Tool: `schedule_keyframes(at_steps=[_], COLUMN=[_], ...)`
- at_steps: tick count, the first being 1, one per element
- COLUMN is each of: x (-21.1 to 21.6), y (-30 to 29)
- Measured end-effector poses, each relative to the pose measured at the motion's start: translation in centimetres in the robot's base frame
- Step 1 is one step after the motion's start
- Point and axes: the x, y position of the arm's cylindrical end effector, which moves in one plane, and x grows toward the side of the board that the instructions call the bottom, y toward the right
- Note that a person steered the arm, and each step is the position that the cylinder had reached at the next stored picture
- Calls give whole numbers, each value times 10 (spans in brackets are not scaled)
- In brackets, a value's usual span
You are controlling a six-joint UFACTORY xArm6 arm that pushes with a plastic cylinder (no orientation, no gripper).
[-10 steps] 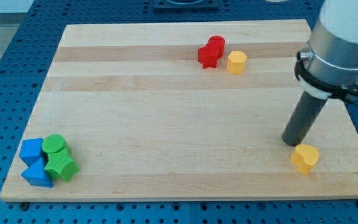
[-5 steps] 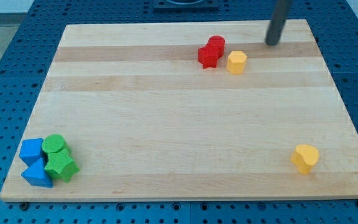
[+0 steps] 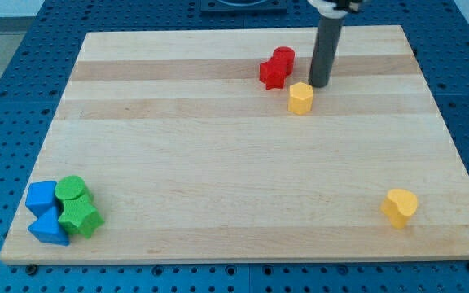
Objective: Push the yellow hexagon to the top left of the yellow heart
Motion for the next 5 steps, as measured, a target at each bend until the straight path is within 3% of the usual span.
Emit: schedule_keyframes(at_steps=[1, 2, 3, 5], x=[9, 60, 91, 27], y=[-63, -93, -60, -56])
